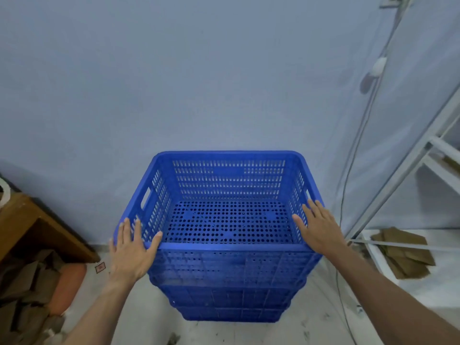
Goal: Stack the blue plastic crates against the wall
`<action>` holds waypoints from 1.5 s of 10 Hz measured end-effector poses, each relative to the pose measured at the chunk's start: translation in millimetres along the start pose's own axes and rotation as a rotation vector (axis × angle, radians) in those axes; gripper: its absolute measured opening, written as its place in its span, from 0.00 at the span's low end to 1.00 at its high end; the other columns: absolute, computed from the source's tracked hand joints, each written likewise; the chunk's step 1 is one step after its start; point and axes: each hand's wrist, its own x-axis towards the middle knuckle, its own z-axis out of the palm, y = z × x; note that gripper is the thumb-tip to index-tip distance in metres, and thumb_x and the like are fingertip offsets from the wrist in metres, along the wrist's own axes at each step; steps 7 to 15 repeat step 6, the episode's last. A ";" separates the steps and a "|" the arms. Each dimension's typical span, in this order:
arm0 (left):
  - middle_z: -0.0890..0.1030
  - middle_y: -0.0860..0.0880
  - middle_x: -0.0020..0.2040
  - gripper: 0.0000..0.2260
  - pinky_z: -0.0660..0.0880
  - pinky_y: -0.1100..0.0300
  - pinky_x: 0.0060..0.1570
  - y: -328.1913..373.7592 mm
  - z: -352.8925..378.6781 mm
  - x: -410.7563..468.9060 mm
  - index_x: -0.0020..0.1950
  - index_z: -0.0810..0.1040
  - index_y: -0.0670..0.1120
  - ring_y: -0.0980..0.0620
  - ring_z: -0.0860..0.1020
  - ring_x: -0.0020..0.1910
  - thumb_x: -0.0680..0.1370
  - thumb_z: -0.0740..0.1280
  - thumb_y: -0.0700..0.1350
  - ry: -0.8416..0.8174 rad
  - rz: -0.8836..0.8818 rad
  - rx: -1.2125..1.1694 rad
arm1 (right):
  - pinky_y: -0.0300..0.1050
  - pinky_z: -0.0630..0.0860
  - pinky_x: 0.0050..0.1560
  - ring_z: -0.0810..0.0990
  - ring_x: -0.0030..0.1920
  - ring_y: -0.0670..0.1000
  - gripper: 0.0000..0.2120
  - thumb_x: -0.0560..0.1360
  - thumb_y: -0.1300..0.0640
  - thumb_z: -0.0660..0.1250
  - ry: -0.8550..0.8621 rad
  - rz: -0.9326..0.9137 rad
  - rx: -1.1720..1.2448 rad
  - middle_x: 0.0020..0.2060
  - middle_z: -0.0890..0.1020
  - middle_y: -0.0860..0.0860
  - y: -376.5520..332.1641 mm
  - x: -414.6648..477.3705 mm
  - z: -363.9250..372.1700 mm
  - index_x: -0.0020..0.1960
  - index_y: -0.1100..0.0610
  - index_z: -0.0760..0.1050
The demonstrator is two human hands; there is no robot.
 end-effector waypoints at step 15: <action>0.53 0.52 0.83 0.40 0.47 0.52 0.79 -32.6 -59.7 -170.3 0.82 0.51 0.52 0.52 0.47 0.82 0.76 0.52 0.72 -0.395 0.109 -0.270 | 0.53 0.70 0.63 0.71 0.69 0.55 0.26 0.79 0.38 0.57 0.301 0.169 0.544 0.69 0.74 0.54 -51.4 -219.5 -60.2 0.73 0.49 0.65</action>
